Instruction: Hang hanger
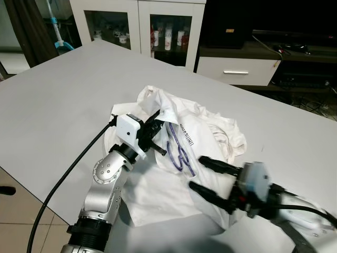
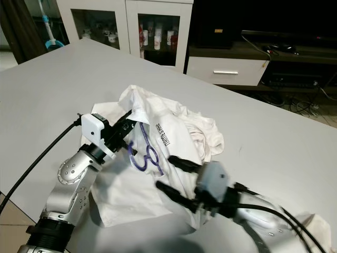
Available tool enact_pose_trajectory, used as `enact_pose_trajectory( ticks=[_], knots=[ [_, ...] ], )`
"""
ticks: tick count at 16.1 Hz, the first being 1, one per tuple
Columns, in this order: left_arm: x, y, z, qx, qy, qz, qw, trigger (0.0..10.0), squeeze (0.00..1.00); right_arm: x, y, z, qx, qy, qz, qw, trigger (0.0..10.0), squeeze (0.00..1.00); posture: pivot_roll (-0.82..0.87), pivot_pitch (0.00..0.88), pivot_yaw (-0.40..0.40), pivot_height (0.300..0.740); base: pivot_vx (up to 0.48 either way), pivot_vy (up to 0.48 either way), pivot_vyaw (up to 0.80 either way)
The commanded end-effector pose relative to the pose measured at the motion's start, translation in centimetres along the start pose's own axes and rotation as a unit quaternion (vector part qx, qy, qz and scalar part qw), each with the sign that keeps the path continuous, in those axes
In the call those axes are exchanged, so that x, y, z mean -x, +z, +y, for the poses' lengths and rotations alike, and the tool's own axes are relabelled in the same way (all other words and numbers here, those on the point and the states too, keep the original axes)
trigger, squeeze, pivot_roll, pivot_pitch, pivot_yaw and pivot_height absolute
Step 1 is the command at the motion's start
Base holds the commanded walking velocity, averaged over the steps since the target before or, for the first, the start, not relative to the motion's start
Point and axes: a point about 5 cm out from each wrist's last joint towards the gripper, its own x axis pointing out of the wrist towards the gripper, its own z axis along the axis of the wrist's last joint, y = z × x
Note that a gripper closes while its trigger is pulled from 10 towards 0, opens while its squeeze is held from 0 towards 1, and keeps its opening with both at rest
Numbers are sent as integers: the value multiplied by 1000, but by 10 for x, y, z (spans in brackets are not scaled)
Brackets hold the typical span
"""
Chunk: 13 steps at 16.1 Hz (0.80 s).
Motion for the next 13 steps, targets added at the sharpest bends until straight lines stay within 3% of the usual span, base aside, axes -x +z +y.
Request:
enact_pose_trajectory(
  ticks=[1,10,13],
  knots=[
    [-1,5,-4,-3,-14,-7,1000,0,0,-6,-2,2,6,10,7,1000,10000,4,-29,85,1,740,0,0,0],
    [-2,7,-2,-5,-2,-9,1000,0,0,-43,-22,-9,-18,16,-2,1000,10000,20,13,71,-25,740,0,0,0],
    [1,8,1,-9,6,-9,1000,0,0,-52,-22,-19,-7,-14,-8,1000,10000,27,25,70,-33,740,0,0,0]
  ],
)
